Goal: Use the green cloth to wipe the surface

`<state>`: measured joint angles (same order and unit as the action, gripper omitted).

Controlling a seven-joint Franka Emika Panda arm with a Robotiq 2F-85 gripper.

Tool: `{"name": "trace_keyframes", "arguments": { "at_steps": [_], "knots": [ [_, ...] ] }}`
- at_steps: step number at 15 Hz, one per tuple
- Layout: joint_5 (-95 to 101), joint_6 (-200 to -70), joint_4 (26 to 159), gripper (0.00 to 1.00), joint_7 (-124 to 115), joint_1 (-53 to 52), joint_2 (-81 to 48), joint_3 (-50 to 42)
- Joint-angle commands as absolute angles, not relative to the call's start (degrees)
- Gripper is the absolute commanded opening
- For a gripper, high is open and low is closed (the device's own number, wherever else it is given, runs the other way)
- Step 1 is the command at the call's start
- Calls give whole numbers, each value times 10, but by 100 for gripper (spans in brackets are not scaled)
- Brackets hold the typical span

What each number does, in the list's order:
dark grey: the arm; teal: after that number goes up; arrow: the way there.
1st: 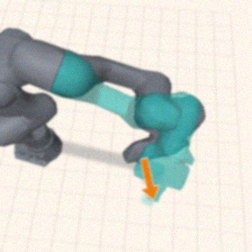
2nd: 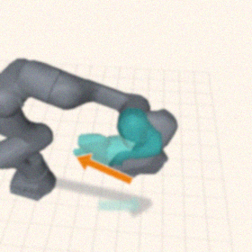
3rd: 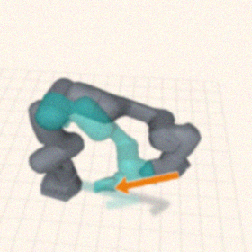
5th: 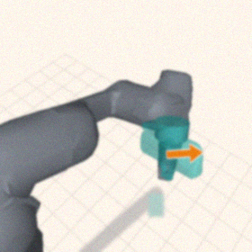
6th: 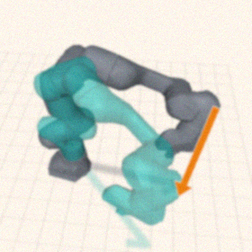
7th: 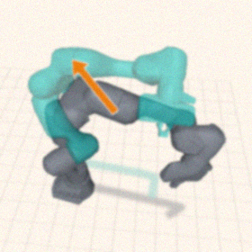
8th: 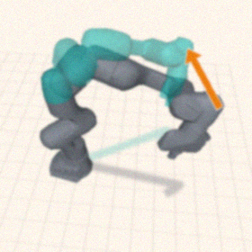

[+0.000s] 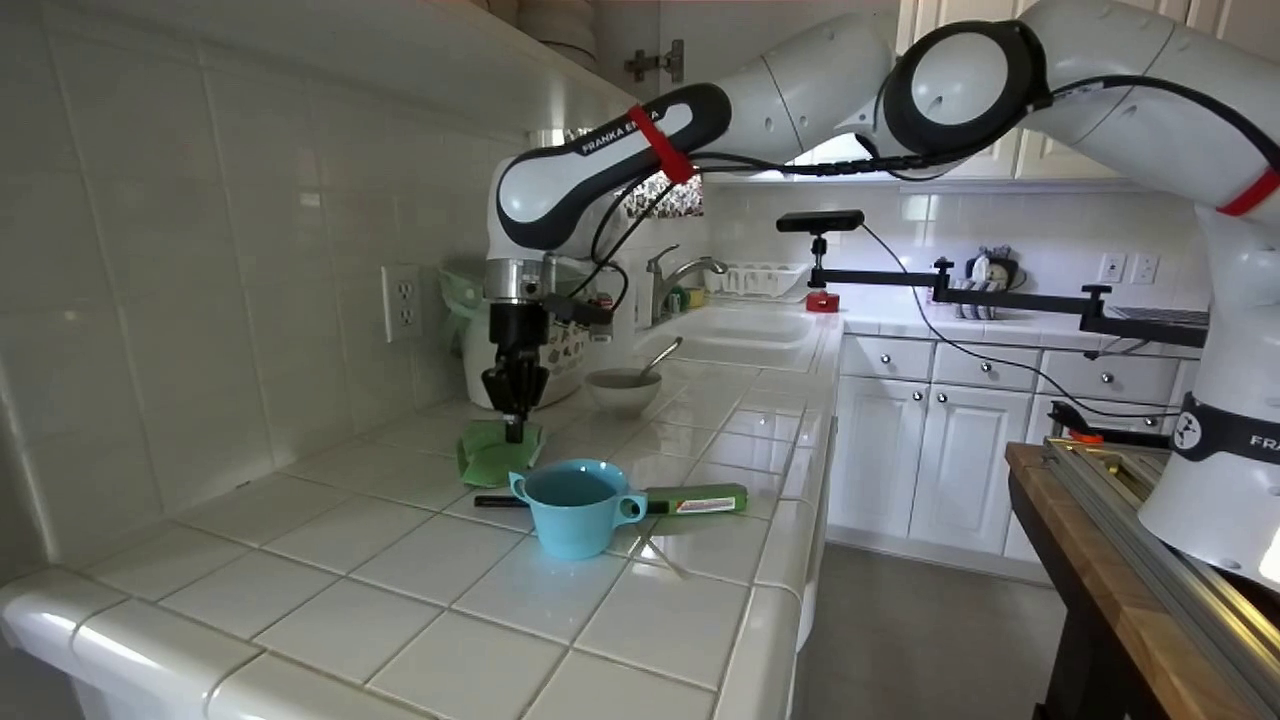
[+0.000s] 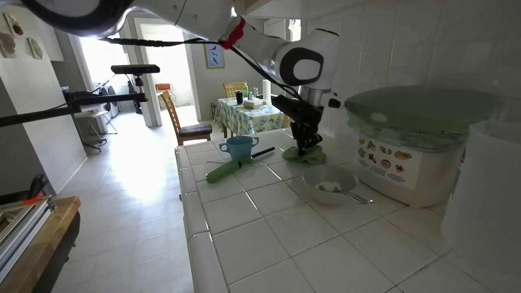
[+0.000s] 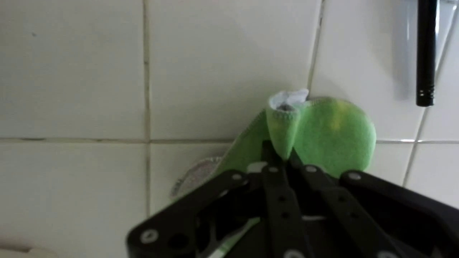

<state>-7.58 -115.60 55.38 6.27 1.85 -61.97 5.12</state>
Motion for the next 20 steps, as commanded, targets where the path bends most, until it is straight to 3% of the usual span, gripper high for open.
{"name": "trace_keyframes", "arguments": {
  "at_steps": [1,11,20],
  "knots": [
    [-77,-1147,572,1,53,22,-607,48],
    [-47,-1104,516,1,81,-54,-633,61],
    [-34,-1112,628,1,58,-44,-565,15]
  ]
}}
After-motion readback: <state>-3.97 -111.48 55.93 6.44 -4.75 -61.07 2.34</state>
